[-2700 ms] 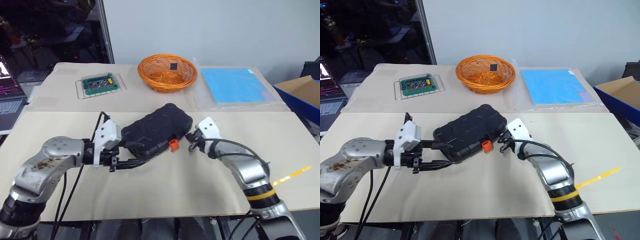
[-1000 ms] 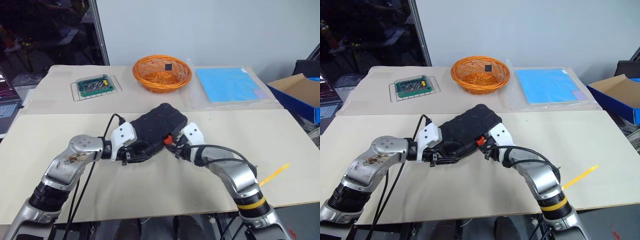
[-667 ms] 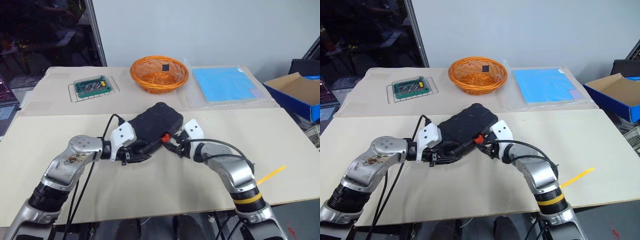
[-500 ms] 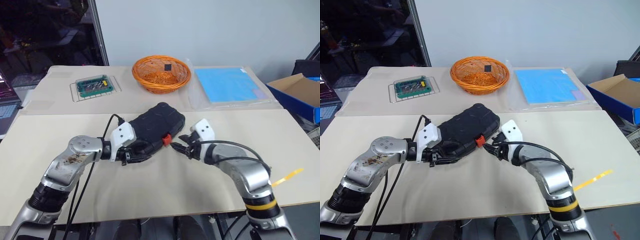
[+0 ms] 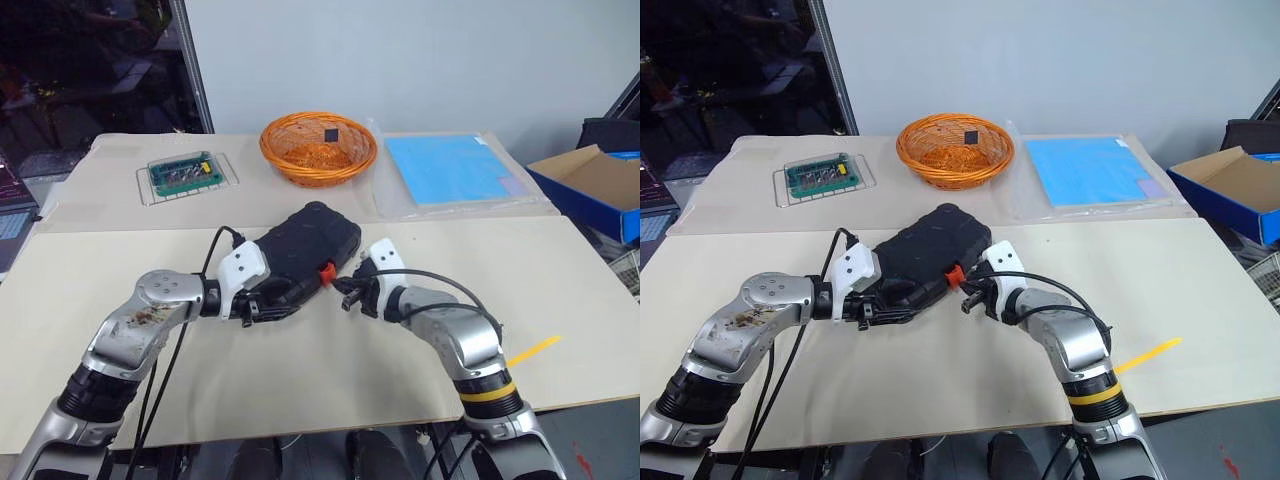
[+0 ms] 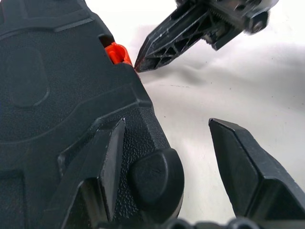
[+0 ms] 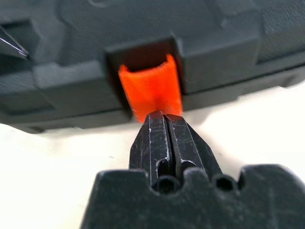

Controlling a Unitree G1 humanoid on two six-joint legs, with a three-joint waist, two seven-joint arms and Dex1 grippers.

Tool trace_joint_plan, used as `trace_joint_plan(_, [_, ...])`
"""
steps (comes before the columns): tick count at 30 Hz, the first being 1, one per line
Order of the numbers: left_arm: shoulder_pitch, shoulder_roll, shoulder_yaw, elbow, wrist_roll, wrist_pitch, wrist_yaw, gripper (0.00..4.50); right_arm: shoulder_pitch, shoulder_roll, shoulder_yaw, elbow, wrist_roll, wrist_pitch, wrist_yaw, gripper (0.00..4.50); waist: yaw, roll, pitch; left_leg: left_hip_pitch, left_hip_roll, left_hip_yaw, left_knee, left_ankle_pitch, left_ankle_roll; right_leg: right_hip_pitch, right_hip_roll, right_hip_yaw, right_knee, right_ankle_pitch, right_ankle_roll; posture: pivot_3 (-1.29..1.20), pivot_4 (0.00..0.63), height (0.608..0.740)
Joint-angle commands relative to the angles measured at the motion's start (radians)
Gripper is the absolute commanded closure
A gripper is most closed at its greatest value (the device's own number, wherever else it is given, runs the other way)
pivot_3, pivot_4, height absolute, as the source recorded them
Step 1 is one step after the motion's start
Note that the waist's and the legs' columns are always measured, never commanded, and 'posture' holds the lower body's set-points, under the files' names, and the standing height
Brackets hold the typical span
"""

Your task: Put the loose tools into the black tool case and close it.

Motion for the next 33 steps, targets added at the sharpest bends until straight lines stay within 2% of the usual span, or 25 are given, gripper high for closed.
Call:
trace_joint_plan(1, [0.030, 0.005, -0.021, 0.022, 0.019, 0.026, 0.001, 1.52, 0.035, -0.027, -0.058, -0.145, 0.072, -0.027, 0.061, 4.41, 0.002, 0.000, 0.000, 0.000, 0.000, -0.001, 0.000, 0.000, 0.000, 0.000, 0.000, 0.000, 0.000, 0.000, 0.000, 0.00, 0.150, 0.740])
trace_joint_plan(6, [0.043, 0.003, -0.022, 0.020, 0.022, 0.024, 0.004, 1.52, 0.033, 0.012, -0.066, -0.106, 0.065, -0.129, 0.059, 4.41, 0.000, 0.000, 0.000, 0.000, 0.000, 0.000, 0.000, 0.000, 0.000, 0.000, 0.000, 0.000, -0.001, -0.001, 0.001, 0.00, 0.150, 0.740])
trace_joint_plan(10, [0.044, 0.002, -0.021, 0.020, 0.023, 0.023, 0.006, 1.52, -0.028, 0.045, -0.037, 0.023, 0.003, -0.205, 0.025, 4.41, -0.003, 0.000, 0.000, 0.001, 0.000, 0.000, 0.000, 0.000, 0.000, 0.000, 0.000, 0.000, -0.001, -0.001, 0.001, 0.00, 0.150, 0.740])
trace_joint_plan(14, [0.049, 0.004, -0.019, 0.015, 0.023, 0.025, 0.010, 1.52, -0.050, 0.023, 0.014, 0.124, -0.067, -0.221, 0.028, 4.41, -0.003, 0.000, 0.000, 0.001, 0.000, 0.000, 0.000, 0.000, 0.000, 0.000, 0.000, 0.000, -0.001, 0.000, 0.000, 0.00, 0.150, 0.740])
trace_joint_plan(21, [0.058, 0.004, -0.015, 0.007, 0.021, 0.031, 0.015, 1.52, -0.035, 0.009, 0.090, 0.165, -0.118, -0.237, 0.076, 4.41, -0.005, 0.000, -0.007, 0.002, 0.000, 0.000, -0.001, 0.000, 0.000, 0.002, -0.001, 0.000, -0.001, 0.000, -0.001, 0.00, 0.150, 0.740])
trace_joint_plan(26, [0.062, 0.000, -0.015, 0.004, 0.022, 0.034, 0.022, 1.52, -0.021, 0.005, 0.169, 0.250, -0.212, -0.324, 0.081, 4.41, -0.008, 0.000, -0.012, 0.004, 0.000, 0.001, -0.001, 0.000, 0.000, 0.002, -0.001, 0.000, -0.001, -0.005, -0.006, 0.00, 0.150, 0.740])
trace_joint_plan(29, [0.062, 0.000, -0.014, 0.008, 0.025, 0.032, 0.025, 1.52, -0.022, 0.004, 0.216, 0.303, -0.274, -0.382, 0.082, 4.41, -0.011, 0.000, -0.014, 0.010, 0.000, 0.001, -0.003, 0.000, 0.000, 0.007, -0.001, 0.000, -0.001, -0.006, -0.006, 0.00, 0.150, 0.740])
trace_joint_plan(31, [0.061, -0.001, -0.013, 0.013, 0.026, 0.031, 0.026, 1.52, -0.029, 0.010, 0.246, 0.348, -0.321, -0.426, 0.077, 4.41, -0.012, -0.001, -0.015, 0.020, 0.000, 0.002, -0.008, 0.000, -0.001, 0.015, -0.001, 0.001, -0.003, -0.007, -0.007, 0.00, 0.150, 0.740])
trace_joint_plan(33, [0.061, -0.004, -0.011, 0.013, 0.026, 0.030, 0.029, 1.52, -0.029, 0.015, 0.247, 0.381, -0.350, -0.466, 0.065, 4.41, -0.013, -0.001, -0.016, 0.033, -0.001, 0.003, -0.015, -0.005, -0.009, 0.019, -0.005, 0.000, -0.005, -0.008, -0.008, 0.00, 0.150, 0.740])
